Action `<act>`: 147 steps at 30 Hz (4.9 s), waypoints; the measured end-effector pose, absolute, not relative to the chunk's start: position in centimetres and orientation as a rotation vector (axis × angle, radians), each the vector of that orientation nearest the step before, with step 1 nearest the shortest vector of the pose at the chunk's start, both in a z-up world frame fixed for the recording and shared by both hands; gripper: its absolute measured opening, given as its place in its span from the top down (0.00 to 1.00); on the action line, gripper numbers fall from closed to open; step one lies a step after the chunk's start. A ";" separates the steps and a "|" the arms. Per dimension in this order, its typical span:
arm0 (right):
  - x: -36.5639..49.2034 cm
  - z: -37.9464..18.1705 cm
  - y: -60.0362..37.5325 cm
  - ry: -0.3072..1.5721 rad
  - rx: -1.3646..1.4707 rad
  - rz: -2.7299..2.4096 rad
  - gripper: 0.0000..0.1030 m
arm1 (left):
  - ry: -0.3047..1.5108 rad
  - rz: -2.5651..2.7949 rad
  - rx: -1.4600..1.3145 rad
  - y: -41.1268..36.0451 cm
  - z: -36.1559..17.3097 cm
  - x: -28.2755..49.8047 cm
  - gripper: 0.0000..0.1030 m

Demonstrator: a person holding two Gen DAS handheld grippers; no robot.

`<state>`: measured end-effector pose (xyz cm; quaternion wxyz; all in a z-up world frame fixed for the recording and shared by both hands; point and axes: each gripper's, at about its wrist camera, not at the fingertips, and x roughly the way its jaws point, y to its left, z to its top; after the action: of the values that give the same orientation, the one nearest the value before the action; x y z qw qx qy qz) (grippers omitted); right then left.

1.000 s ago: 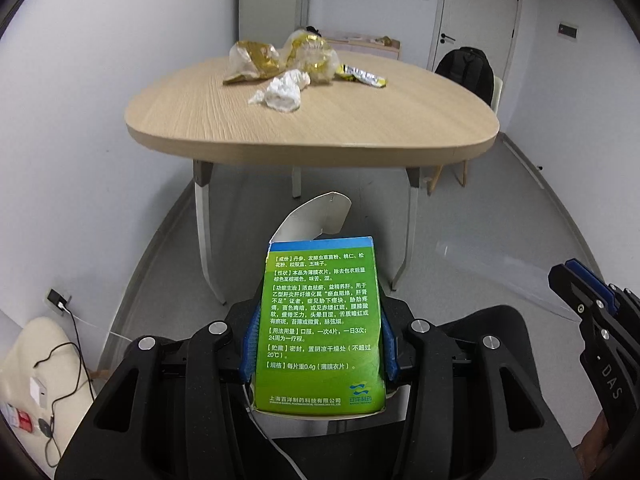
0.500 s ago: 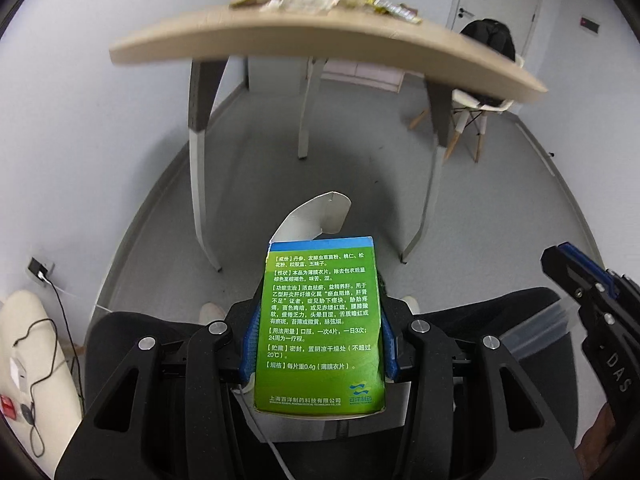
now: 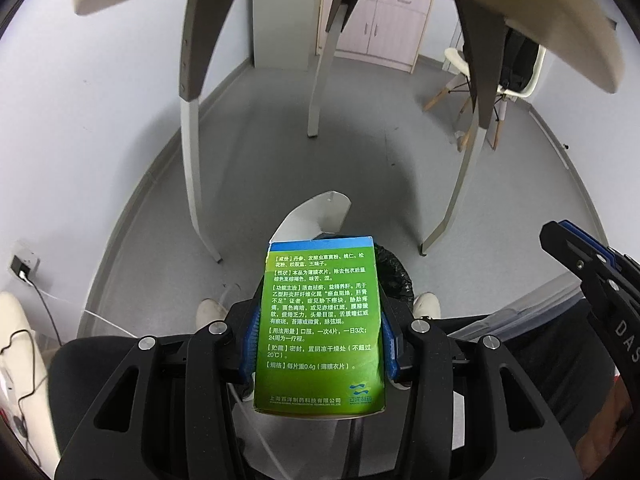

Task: Collect trash
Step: 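Carry the green box and plastic tube down under the table to the bin, then open right tool dropping the tube into the bin while left tool drops the green box, then raise both open tools from the bin back up over the table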

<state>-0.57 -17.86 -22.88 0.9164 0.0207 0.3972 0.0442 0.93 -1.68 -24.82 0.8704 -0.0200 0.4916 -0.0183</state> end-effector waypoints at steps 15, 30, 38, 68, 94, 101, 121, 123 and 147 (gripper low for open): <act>6.4 -29.3 -16.9 0.918 0.057 0.106 0.83 | 1.116 -0.042 -0.044 -1.7 -31.4 5.5 0.56; 10.7 -34.3 -15.0 1.008 0.046 0.122 0.83 | 1.153 -0.024 -0.041 0.0 -34.7 7.5 0.55; 10.8 -34.1 -14.4 0.989 0.020 0.115 0.51 | 1.171 -0.020 -0.069 0.5 -34.9 7.4 0.55; 8.5 -34.9 -24.5 0.982 0.120 -0.037 0.08 | 1.196 -0.101 -0.005 -6.2 -36.4 9.1 0.45; 6.6 -33.1 -22.3 0.994 0.085 -0.025 0.07 | 1.057 -0.047 -0.025 -3.6 -31.7 6.1 0.06; 4.9 -31.0 -21.6 0.980 0.080 -0.028 0.07 | 1.034 -0.016 -0.072 -1.7 -29.6 4.5 0.06; -1.0 -22.8 -21.0 0.829 0.052 -0.020 0.07 | 0.862 -0.034 -0.092 -1.3 -19.9 -2.0 0.06; -1.6 -21.7 -21.1 0.807 0.050 -0.017 0.07 | 0.846 -0.038 -0.094 -1.4 -18.9 -2.5 0.06; -4.9 -9.5 -22.0 0.610 0.017 -0.010 0.07 | 0.706 -0.062 -0.090 -2.0 -7.6 -3.8 0.06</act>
<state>-4.91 -21.99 -9.46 0.9539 0.0085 0.3001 -0.0048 -3.83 -1.96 -7.64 0.9369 -0.0442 0.3456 -0.0302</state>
